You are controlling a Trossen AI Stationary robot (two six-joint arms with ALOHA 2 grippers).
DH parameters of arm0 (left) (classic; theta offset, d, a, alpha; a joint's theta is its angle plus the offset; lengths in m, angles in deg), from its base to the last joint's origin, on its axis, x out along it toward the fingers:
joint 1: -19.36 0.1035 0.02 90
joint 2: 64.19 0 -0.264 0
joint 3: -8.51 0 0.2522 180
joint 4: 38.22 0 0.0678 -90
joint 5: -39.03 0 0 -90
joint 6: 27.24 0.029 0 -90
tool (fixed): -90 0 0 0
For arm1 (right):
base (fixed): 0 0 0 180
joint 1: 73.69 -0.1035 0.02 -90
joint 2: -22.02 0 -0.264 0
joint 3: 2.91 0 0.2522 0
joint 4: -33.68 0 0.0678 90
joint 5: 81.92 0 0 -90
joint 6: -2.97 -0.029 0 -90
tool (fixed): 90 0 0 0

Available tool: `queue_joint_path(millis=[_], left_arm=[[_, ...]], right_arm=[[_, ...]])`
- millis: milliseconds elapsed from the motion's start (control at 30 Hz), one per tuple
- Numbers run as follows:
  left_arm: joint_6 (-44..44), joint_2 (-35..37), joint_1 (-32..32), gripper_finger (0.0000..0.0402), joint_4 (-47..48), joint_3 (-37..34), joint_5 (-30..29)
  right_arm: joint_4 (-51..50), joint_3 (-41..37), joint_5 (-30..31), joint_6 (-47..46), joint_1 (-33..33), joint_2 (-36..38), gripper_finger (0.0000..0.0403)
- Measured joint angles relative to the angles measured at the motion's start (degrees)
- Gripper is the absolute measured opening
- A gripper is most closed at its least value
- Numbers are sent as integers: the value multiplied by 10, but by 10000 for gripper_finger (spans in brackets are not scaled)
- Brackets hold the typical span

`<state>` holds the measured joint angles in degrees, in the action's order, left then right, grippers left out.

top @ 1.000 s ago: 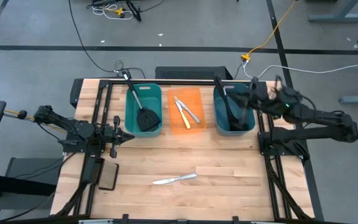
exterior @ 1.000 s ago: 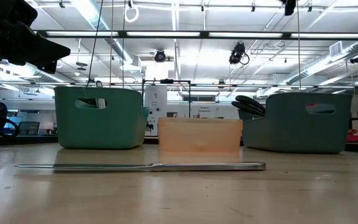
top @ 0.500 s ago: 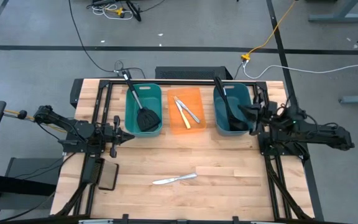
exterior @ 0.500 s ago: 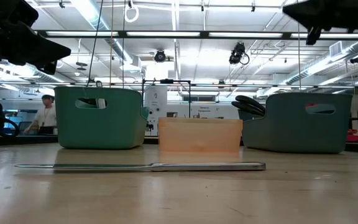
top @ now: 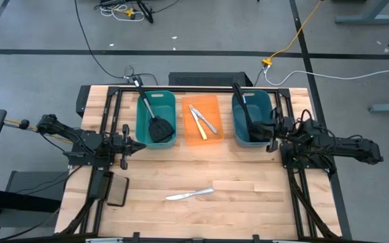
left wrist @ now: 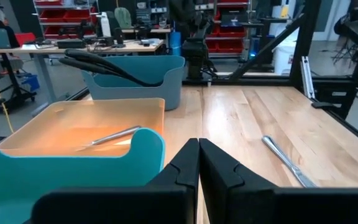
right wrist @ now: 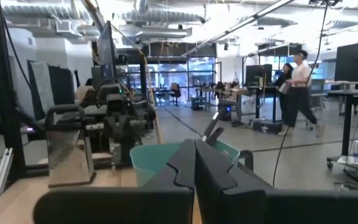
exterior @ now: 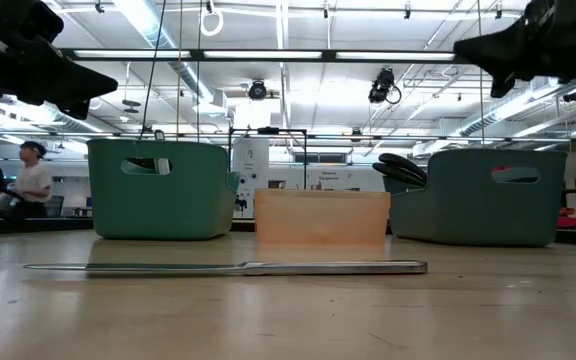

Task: Pick & Place Kitchen Items
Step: Put the silver knife into the orange bin

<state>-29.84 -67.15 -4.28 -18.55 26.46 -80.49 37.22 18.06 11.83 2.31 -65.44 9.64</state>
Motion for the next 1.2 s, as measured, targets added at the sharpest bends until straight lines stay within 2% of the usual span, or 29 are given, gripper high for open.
queue_joint_path(millis=[200,400,600,833,1067,1200], left_arm=[[7,-2,0,12,-31,12,-24],[22,-89,0,7,-33,105,-24],[36,-280,0,5,-8,243,-17],[-9,-540,-1,4,56,379,47],[-43,-739,-31,3,-19,395,172],[-62,-812,-69,3,-67,396,194]], right_arm=[[6,-39,7,-19,0,24,5],[8,-55,15,-30,0,39,5],[10,-55,18,-39,0,40,9],[11,-55,18,-46,0,40,8],[11,-55,18,-47,0,40,10],[4,-55,19,-47,0,39,10]])
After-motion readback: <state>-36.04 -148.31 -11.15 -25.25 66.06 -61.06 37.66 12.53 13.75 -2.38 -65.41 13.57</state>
